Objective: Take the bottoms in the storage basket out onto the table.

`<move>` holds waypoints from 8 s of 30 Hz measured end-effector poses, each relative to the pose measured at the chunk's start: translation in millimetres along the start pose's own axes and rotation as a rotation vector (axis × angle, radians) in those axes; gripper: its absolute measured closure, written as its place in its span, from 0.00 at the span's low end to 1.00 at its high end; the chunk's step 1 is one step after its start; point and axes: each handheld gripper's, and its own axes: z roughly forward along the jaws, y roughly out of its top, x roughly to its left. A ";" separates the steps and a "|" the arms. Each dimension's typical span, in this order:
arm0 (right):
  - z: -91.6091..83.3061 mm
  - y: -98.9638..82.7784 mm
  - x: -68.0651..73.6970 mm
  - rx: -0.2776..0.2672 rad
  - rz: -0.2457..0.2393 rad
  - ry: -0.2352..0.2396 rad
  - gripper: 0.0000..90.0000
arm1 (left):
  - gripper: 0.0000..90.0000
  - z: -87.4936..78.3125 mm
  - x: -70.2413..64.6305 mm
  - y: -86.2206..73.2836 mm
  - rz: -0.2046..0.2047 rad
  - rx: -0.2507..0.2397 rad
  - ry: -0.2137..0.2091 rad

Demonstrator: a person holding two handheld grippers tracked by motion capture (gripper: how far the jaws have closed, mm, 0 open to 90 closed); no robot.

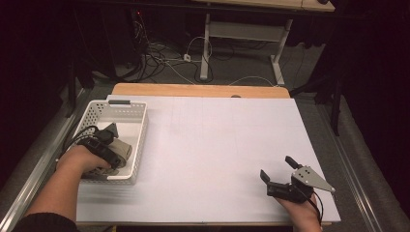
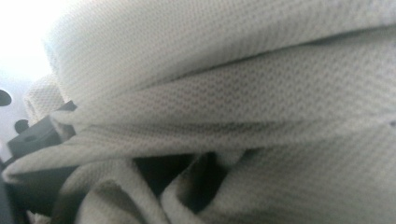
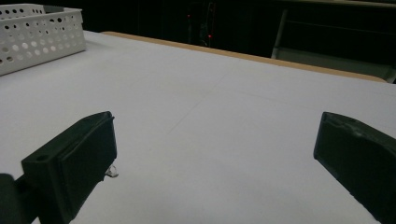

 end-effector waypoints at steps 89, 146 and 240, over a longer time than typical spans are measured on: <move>-0.4 0.8 -3.7 -0.012 0.039 0.013 0.00 | 0.60 -184.2 -108.8 14.0 0.160 -0.053 0.062; -1.6 1.8 -3.8 -0.022 0.032 0.014 0.00 | 0.59 -150.0 -230.8 85.4 0.373 -0.366 -0.124; 2.8 -0.5 16.2 -0.010 0.027 0.081 0.00 | 0.00 26.6 -192.9 -110.4 0.247 -0.976 -0.323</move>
